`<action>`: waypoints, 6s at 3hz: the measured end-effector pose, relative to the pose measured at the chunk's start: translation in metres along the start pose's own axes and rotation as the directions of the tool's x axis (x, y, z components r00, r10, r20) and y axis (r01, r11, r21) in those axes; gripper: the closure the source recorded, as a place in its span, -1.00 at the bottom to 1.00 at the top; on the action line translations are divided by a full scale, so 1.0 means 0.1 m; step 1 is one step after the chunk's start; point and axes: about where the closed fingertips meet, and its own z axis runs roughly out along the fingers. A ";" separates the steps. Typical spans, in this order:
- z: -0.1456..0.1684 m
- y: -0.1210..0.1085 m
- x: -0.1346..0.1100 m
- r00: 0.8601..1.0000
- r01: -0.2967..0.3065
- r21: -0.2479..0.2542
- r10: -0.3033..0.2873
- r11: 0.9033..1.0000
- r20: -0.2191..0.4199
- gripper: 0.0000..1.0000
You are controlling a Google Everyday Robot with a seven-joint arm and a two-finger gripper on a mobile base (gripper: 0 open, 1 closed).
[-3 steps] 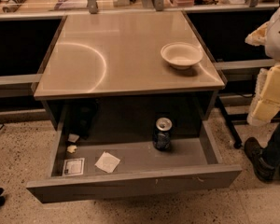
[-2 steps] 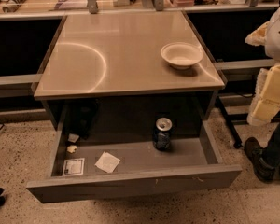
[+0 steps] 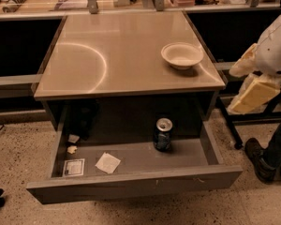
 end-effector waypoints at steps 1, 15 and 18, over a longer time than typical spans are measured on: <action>0.50 -0.05 -0.05 0.998 0.014 0.007 -0.015 1.000 0.068 0.29; 3.24 0.13 -0.61 0.795 -0.020 -0.117 0.087 0.993 0.600 0.05; 2.73 0.09 -0.98 0.773 0.011 -0.142 0.082 0.990 0.629 1.00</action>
Offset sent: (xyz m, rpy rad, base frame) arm 0.0676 0.0587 -0.1695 0.1448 -0.0560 0.0811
